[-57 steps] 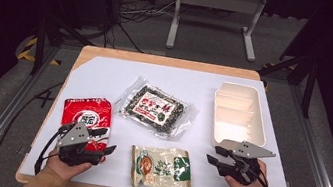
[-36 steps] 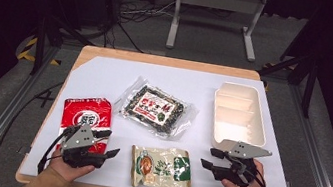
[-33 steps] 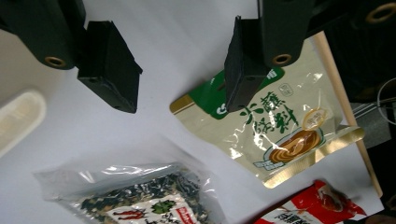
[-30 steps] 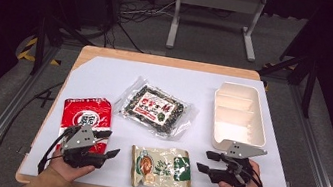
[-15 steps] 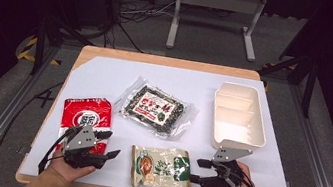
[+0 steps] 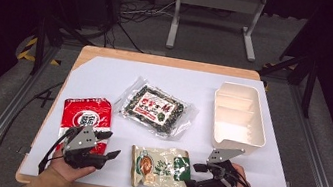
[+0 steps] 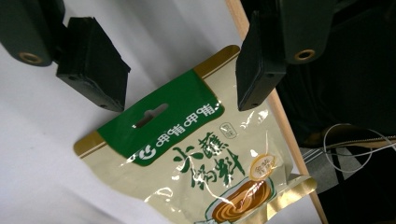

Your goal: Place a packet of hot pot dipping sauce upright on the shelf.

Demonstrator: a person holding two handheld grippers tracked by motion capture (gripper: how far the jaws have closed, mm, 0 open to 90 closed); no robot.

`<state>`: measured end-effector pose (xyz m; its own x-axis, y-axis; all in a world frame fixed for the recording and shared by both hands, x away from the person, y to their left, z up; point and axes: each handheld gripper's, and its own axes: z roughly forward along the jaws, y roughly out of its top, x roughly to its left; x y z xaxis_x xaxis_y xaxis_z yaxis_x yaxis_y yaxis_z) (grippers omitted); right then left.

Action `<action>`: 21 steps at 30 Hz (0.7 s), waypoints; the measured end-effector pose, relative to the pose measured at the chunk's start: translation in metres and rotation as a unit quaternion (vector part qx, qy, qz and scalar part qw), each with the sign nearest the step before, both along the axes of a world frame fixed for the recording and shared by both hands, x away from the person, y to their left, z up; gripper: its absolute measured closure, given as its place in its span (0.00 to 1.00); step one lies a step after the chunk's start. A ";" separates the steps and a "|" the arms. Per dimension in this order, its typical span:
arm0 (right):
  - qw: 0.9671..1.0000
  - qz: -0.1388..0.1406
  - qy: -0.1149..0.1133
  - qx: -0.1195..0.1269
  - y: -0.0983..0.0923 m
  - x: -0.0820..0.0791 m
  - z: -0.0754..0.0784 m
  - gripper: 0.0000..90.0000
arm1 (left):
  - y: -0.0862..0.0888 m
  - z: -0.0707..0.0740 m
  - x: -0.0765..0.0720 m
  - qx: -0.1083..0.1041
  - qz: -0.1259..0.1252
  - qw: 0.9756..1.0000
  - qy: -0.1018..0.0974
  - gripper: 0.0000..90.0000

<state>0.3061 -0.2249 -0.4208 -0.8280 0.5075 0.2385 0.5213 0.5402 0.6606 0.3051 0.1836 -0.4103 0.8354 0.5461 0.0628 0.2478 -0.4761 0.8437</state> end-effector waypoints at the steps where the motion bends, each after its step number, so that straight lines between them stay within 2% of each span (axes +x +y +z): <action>1: 1.000 0.001 0.002 0.000 0.001 0.000 -0.001 0.37 | 0.000 0.000 0.000 0.000 0.000 1.000 0.000 0.40; 16: 0.999 0.013 0.040 -0.007 0.005 0.002 -0.009 0.35 | -0.001 -0.001 0.000 0.003 -0.003 1.000 0.000 0.40; 21: 0.998 0.019 0.052 -0.006 0.007 0.002 -0.011 0.37 | -0.002 -0.001 -0.001 0.003 -0.002 1.000 -0.004 0.40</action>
